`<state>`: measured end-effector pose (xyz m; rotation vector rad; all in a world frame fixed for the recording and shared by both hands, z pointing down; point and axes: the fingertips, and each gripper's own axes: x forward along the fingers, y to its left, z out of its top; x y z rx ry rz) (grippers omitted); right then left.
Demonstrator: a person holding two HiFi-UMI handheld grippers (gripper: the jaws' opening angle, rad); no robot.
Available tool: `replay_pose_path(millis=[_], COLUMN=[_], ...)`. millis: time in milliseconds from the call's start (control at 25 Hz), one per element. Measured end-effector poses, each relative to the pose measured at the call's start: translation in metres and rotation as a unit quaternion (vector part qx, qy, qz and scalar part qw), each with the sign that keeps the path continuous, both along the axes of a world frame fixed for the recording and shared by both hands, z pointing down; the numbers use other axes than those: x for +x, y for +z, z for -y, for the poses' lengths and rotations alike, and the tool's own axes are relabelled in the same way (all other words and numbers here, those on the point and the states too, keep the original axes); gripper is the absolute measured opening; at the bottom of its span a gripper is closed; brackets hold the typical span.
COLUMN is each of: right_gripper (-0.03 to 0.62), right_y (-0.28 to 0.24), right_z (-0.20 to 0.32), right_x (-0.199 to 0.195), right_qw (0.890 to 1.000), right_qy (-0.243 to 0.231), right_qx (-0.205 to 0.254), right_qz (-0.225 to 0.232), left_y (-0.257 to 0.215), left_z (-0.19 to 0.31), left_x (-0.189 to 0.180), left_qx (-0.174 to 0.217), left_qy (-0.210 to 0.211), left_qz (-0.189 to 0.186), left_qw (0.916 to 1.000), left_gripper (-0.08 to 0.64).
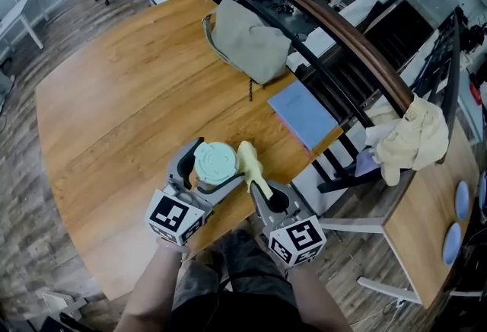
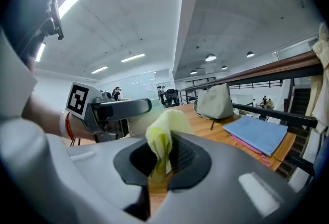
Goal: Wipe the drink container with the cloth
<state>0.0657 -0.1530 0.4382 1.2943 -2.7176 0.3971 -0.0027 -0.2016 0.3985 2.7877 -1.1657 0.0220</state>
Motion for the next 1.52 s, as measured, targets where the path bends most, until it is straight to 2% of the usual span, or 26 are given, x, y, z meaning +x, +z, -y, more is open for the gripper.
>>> replay_pose_path(millis=[160, 360, 520, 800, 1160, 1520], right_gripper=[0.023, 0.025, 0.025, 0.025, 0.025, 0.025], right_y=[-0.002, -0.006, -0.004, -0.009, 0.033, 0.089], right_z=[0.006, 0.017, 0.025, 0.034, 0.031, 0.008], right_x=[-0.008, -0.031, -0.050, -0.067, -0.071, -0.066], right_qw=[1.000, 0.998, 0.995, 0.993, 0.987, 0.976], right_qy=[-0.017, -0.053, -0.083, -0.109, -0.121, -0.122], right_qx=[0.000, -0.010, -0.021, -0.023, -0.089, -0.158], right_qz=[-0.007, -0.028, -0.051, -0.045, -0.062, -0.086], left_y=[-0.004, -0.005, -0.003, -0.001, 0.002, 0.003], left_z=[0.009, 0.014, 0.018, 0.022, 0.029, 0.029], left_x=[-0.014, -0.027, -0.031, -0.034, -0.052, -0.056], left_qx=[-0.018, -0.029, -0.038, -0.046, -0.066, -0.075], left_qy=[0.013, 0.046, 0.061, 0.073, 0.071, 0.079], left_qz=[-0.046, -0.083, -0.100, -0.117, -0.152, -0.159], left_qw=[0.9987, 0.9950, 0.9924, 0.9894, 0.9836, 0.9812], left_gripper=[0.462, 0.462, 0.462, 0.462, 0.462, 0.462])
